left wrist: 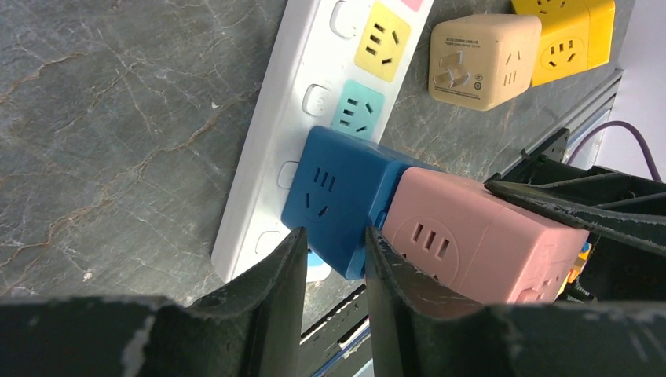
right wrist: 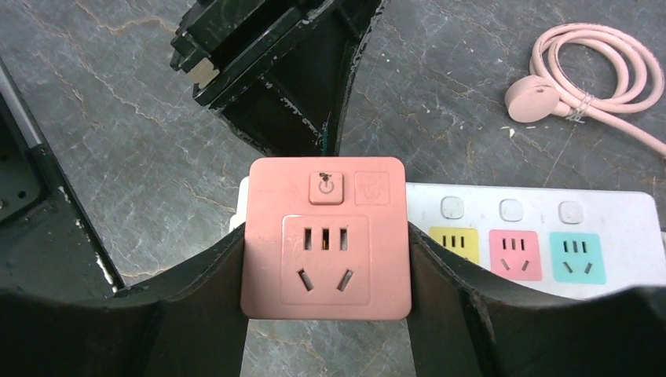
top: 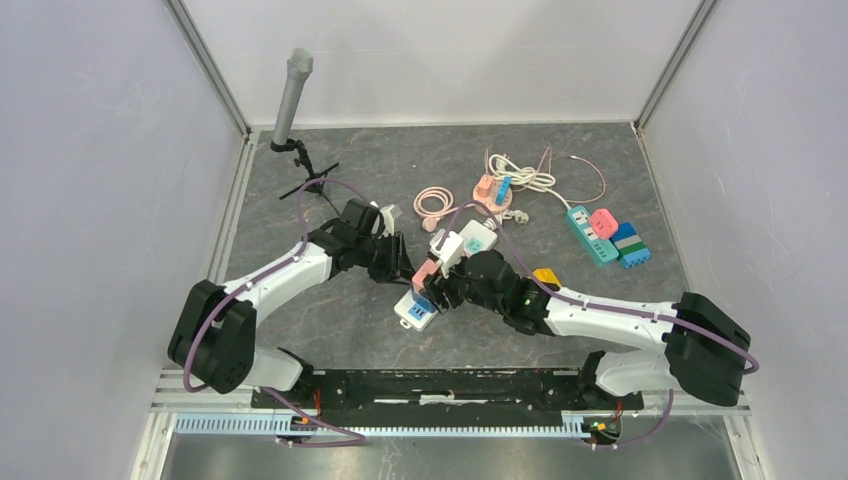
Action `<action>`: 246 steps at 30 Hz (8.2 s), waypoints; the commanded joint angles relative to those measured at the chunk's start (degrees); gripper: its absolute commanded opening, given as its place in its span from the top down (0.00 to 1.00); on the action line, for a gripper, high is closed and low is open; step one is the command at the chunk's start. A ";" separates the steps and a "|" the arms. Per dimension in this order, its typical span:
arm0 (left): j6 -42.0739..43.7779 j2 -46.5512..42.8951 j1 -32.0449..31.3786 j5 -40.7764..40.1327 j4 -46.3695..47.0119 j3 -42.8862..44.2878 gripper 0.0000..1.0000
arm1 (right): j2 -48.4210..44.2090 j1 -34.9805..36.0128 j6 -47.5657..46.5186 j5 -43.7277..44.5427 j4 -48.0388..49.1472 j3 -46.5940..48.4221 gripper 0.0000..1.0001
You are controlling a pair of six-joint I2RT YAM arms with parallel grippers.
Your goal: Pull the plug off the socket
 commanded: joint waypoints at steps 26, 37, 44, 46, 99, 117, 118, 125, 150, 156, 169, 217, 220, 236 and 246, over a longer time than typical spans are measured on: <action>1.78 9.23 -5.14 -8.63 -8.01 -4.78 0.66 | -4.06 5.45 -10.92 -0.46 19.35 2.38 1.00; -0.91 7.25 -5.44 -8.83 -6.08 -6.31 0.68 | -8.20 4.00 -9.03 1.11 24.94 1.27 1.00; -0.81 7.41 -5.49 -8.81 -6.06 -6.61 0.67 | -11.58 1.09 -0.55 -1.47 33.24 0.37 1.00; -0.89 7.45 -5.49 -8.90 -6.06 -6.76 0.67 | -11.99 0.45 1.32 -1.87 34.12 0.52 1.00; -8.98 -52.33 -3.46 -73.06 -32.01 13.69 0.02 | 27.83 0.64 10.55 -18.40 18.77 24.99 0.85; -8.72 -49.09 -3.44 -68.34 -28.60 15.22 0.00 | 41.13 -1.47 19.99 -27.58 19.58 31.26 0.34; -8.81 -49.06 -3.46 -68.21 -28.49 15.22 0.00 | 41.35 -1.51 19.83 -27.40 18.49 31.47 0.33; -9.95 -48.45 -3.45 -68.36 -28.52 14.92 0.00 | 43.77 -1.42 18.93 -27.78 12.15 34.13 0.30; 2.05 -44.06 -3.38 -33.37 -13.24 10.07 0.00 | 18.59 -2.56 5.65 -3.27 2.19 23.56 0.04; 4.13 -42.06 -3.38 -21.64 -9.63 8.15 0.00 | 3.43 -4.06 4.59 8.14 1.97 8.69 0.03; 2.83 -35.94 -3.38 -15.59 -6.23 0.19 0.01 | -2.54 -4.67 -1.46 0.94 -12.04 2.74 0.03; -8.05 -1.16 -3.39 -10.85 -5.56 -3.62 0.44 | 5.08 0.91 8.56 9.48 5.62 -2.34 0.30; -8.18 -0.32 -3.38 -11.72 -5.60 -3.60 0.45 | 6.48 0.91 7.96 8.05 4.60 -1.60 0.24; -6.61 -0.05 -4.33 -16.46 -6.59 -5.36 0.53 | 9.78 0.91 6.94 7.08 1.14 2.50 0.55; -7.07 -0.07 -6.93 -19.69 -6.79 -2.82 0.49 | 8.85 0.95 9.10 6.42 6.47 0.50 1.00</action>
